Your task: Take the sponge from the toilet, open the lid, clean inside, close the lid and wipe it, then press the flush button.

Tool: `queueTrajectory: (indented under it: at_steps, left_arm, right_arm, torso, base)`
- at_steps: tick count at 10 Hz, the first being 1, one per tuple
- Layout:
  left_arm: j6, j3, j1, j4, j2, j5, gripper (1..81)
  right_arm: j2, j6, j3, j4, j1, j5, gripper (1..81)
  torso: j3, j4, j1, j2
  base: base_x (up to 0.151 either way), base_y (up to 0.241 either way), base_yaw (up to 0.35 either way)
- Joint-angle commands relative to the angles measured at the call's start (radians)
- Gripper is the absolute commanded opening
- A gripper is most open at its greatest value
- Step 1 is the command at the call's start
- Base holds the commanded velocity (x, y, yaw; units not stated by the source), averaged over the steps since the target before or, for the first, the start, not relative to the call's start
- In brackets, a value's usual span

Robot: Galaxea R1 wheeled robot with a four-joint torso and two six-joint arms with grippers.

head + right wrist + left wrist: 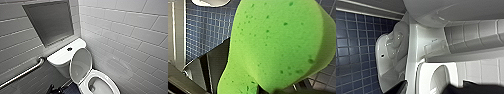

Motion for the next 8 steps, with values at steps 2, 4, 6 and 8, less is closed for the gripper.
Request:
queueTrajectory:
  at_steps: [2, 4, 6, 8]
  left_arm:
    - [-0.034, 0.013, -0.141, 0.007, -0.048, 0.008, 81.1]
    - [-0.05, 0.013, -0.17, 0.007, -0.051, 0.008, 81.1]
    - [-0.05, 0.012, -0.204, 0.001, -0.049, 0.01, 81.1]
    - [-0.05, 0.012, -0.233, -0.002, -0.046, 0.01, 81.1]
  right_arm:
    - [-0.044, 0.004, 0.008, -0.027, -0.015, -0.048, 1.0]
    - [-0.046, 0.004, 0.006, -0.027, -0.016, -0.042, 1.0]
    - [-0.046, 0.004, 0.006, -0.027, -0.016, -0.042, 1.0]
    - [-0.047, 0.004, 0.008, -0.027, -0.018, -0.04, 1.0]
  torso:
    - [0.0, 0.0, 0.0, 0.0]
    - [0.0, 0.0, 0.0, 0.0]
    - [0.0, 0.0, 0.0, 0.0]
    - [0.0, 0.0, 0.0, 0.0]
  base:
    - [0.0, 0.0, 0.0]
    - [0.0, 0.0, 0.0]
    - [0.0, 0.0, 0.0]
    - [0.0, 0.0, 0.0]
